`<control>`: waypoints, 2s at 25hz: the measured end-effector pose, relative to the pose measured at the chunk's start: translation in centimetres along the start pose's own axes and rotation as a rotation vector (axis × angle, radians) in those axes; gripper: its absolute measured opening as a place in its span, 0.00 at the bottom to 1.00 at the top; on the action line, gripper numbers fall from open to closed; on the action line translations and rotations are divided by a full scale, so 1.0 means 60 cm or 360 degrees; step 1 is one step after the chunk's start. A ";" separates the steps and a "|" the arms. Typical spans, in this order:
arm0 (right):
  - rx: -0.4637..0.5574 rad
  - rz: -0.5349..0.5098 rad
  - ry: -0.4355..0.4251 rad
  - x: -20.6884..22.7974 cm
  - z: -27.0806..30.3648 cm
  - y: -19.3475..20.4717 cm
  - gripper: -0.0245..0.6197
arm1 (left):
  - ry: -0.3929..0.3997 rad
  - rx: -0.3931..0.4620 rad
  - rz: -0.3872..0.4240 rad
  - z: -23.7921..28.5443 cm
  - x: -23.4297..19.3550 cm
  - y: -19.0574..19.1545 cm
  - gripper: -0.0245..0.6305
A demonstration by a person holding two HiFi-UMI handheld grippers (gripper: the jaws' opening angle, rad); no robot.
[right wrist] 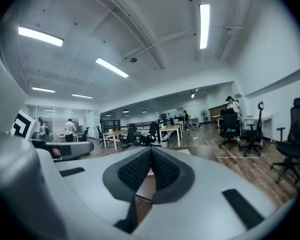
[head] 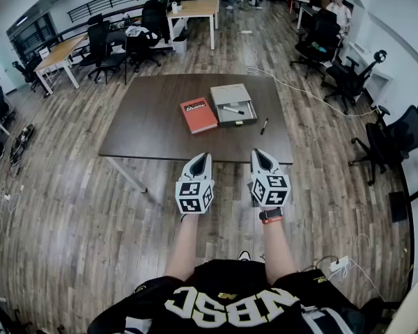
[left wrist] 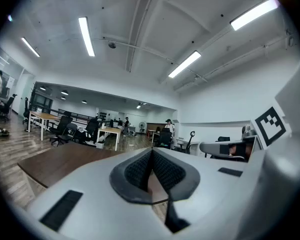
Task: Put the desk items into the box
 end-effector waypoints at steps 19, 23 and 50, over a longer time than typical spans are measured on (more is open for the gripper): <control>-0.0080 0.0150 -0.0082 0.191 0.068 0.035 0.05 | -0.0063 -0.0154 0.0063 0.163 0.107 0.075 0.06; -0.0125 0.0154 -0.0096 0.195 0.098 0.038 0.05 | -0.0081 -0.0160 0.0034 0.200 0.085 0.071 0.06; -0.0067 0.0034 0.0438 0.243 0.489 -0.027 0.05 | 0.0398 -0.0164 0.0024 0.580 -0.219 0.049 0.06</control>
Point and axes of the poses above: the fingertips, and each gripper's own axes: z forward along the fingers, x to its right, y out of its underside, the point moved 1 cm from there along -z, backward along the fingers, and after that the axes turned 13 degrees about y, right-handed, at the moved point
